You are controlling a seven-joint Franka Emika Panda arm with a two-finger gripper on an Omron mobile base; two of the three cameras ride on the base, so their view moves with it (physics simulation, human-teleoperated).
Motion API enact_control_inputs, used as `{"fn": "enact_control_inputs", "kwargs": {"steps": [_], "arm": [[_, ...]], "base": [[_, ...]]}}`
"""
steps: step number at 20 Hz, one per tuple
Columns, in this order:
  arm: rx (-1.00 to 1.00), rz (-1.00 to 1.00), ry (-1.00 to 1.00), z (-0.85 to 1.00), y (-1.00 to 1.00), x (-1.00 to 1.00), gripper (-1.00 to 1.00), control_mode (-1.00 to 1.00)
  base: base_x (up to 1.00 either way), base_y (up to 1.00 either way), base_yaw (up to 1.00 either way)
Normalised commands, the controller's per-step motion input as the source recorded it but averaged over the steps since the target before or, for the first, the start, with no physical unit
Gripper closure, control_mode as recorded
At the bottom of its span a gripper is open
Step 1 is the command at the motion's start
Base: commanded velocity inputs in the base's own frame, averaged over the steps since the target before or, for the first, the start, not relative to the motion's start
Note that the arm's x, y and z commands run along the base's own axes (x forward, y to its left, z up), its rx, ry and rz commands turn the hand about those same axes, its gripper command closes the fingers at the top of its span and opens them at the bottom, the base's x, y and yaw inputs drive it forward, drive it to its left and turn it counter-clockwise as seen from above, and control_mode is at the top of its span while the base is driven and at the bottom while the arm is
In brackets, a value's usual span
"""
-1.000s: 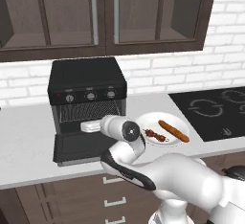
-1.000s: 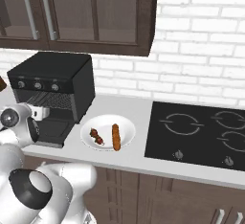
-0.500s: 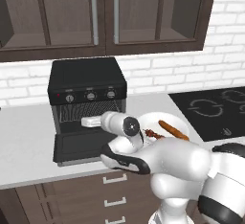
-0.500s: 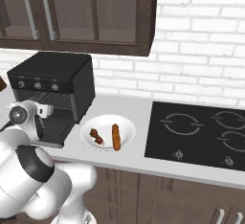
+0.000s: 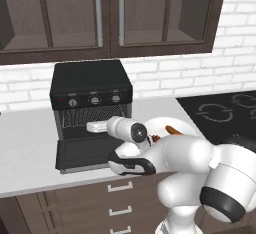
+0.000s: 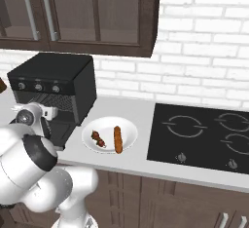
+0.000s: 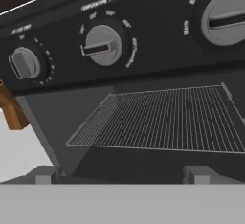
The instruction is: Pick up the kebab skewer and baguette bread, and place them inside the toaster oven. Close the toaster oven door and start by setting the timer.
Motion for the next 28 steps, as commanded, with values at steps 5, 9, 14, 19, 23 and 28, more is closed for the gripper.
{"fn": "enact_control_inputs", "kwargs": {"steps": [5, 9, 14, 19, 23, 28], "arm": [[0.0, 0.0, 0.0, -0.03, 0.0, 0.03, -1.0, -1.0], [0.0, 0.0, 0.0, -0.11, 0.0, 0.03, -1.0, -1.0], [0.0, 0.0, 0.0, -0.08, 0.0, 0.02, -1.0, -1.0], [0.0, 0.0, 0.0, -0.12, 0.1, 0.09, -1.0, -1.0], [0.0, -0.1, 0.0, 0.0, 0.22, 0.13, -1.0, -1.0], [0.0, -0.24, 0.0, -0.05, 0.06, 0.1, -1.0, -1.0]], "base": [[0.0, 0.0, 0.0], [0.0, 0.0, 0.0], [0.0, 0.0, 0.0], [0.0, 0.0, 0.0], [0.0, 0.0, 0.0], [0.0, 0.0, 0.0]]}}
